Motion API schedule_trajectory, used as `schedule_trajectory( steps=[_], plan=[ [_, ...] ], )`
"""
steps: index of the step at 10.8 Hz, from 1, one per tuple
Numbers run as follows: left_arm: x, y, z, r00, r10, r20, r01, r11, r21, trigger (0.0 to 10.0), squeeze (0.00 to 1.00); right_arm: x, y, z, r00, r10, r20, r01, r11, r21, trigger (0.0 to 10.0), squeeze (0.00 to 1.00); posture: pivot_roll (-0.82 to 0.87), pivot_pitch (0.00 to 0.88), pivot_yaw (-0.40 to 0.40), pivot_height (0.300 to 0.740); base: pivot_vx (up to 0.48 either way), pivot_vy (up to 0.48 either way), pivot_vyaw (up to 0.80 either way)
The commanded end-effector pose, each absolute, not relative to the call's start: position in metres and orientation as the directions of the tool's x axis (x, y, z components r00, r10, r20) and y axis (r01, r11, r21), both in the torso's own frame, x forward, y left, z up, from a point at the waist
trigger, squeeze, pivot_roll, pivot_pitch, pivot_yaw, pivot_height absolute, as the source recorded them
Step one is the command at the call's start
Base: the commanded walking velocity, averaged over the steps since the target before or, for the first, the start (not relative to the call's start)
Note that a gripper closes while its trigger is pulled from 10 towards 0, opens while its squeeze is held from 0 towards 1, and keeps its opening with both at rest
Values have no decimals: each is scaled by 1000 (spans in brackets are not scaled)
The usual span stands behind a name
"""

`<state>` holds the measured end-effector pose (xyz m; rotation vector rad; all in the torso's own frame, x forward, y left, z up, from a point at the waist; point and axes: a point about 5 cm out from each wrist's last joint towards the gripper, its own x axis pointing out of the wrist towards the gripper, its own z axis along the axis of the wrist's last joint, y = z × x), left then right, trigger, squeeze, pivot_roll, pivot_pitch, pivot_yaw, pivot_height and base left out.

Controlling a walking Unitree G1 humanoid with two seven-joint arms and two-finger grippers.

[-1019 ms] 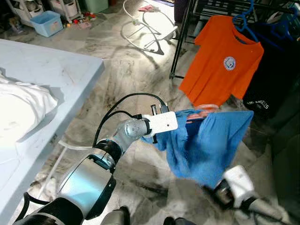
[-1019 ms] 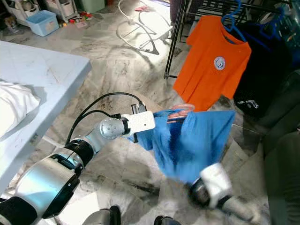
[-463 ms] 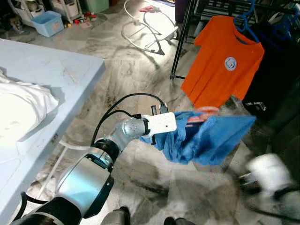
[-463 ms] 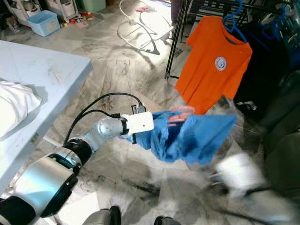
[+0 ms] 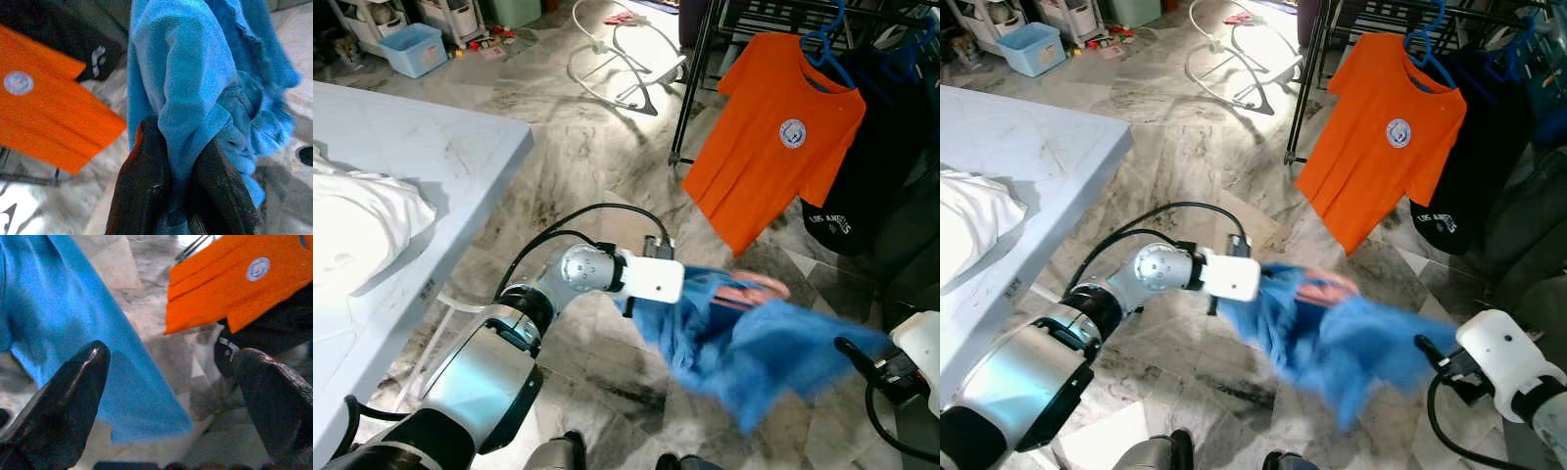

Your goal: Hang hanger

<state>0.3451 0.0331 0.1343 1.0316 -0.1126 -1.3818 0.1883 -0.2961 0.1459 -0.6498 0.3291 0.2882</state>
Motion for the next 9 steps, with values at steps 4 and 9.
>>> schedule_trajectory(
  steps=[4,9],
  plan=[
    [338,14,150,150,-886,-439,694,-222,685,0,0,187,-275,144,828,322,-458,-522,739,-425,10000,0,5,151,-35,740,0,0,0],
    [329,4,151,69,-902,-426,668,-275,691,0,0,201,-274,126,604,477,-638,-729,654,-202,0,0,9,158,-40,740,0,0,0]
  ],
)
